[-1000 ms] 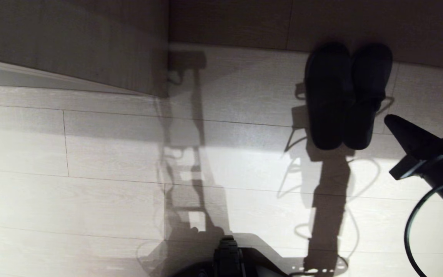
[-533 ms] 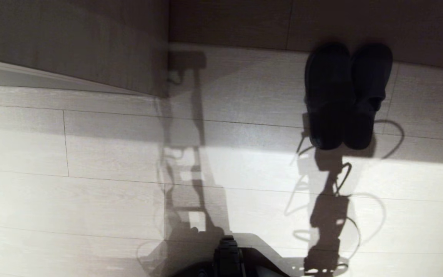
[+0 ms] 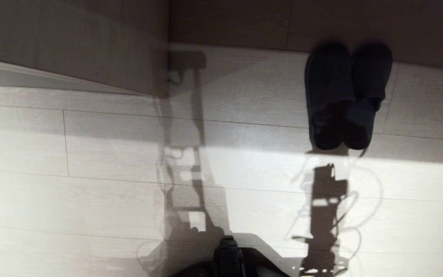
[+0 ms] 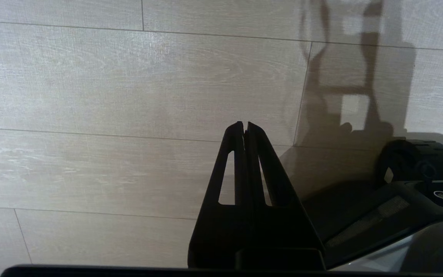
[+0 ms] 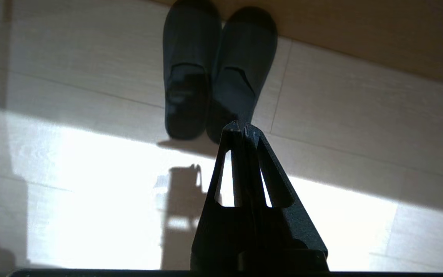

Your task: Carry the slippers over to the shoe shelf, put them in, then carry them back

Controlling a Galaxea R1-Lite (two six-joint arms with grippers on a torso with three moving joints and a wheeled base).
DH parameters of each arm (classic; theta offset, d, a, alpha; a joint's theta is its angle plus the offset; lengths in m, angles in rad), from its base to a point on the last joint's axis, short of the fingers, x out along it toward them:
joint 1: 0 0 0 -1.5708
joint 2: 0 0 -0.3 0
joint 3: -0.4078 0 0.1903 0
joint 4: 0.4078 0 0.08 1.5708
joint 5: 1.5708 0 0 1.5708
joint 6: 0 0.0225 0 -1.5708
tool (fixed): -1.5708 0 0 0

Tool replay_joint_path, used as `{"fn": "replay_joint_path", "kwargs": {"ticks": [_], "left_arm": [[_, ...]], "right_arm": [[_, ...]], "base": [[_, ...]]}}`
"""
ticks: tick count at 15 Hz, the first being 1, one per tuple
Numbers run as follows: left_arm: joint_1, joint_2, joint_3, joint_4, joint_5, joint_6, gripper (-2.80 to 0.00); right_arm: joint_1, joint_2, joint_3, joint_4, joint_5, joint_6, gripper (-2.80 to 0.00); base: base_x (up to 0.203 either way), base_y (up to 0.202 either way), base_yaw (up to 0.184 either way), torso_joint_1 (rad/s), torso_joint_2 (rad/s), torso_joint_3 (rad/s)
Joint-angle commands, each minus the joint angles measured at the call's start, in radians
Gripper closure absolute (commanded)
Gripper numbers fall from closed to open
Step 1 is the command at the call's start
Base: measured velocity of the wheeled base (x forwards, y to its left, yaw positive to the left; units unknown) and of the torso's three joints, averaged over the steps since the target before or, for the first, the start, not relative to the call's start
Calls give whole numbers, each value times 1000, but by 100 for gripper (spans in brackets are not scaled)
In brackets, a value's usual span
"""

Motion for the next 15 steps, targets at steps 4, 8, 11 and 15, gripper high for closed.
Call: {"fn": "replay_joint_path", "kwargs": {"ticks": [4, 8, 11, 15], "left_arm": [[0, 0, 0, 0, 0, 1, 0], [0, 0, 0, 0, 0, 1, 0], [0, 0, 0, 0, 0, 1, 0], [0, 0, 0, 0, 0, 1, 0]], "right_arm": [[-23, -322, 16, 413, 38, 11, 0], [-24, -327, 152, 408, 46, 16, 0], [-24, -327, 160, 474, 43, 14, 0], [-24, -328, 161, 544, 45, 53, 0]], "base": [[0, 0, 0, 0, 0, 0], [0, 0, 0, 0, 0, 0], [0, 0, 0, 0, 0, 0], [0, 0, 0, 0, 0, 0]]}}
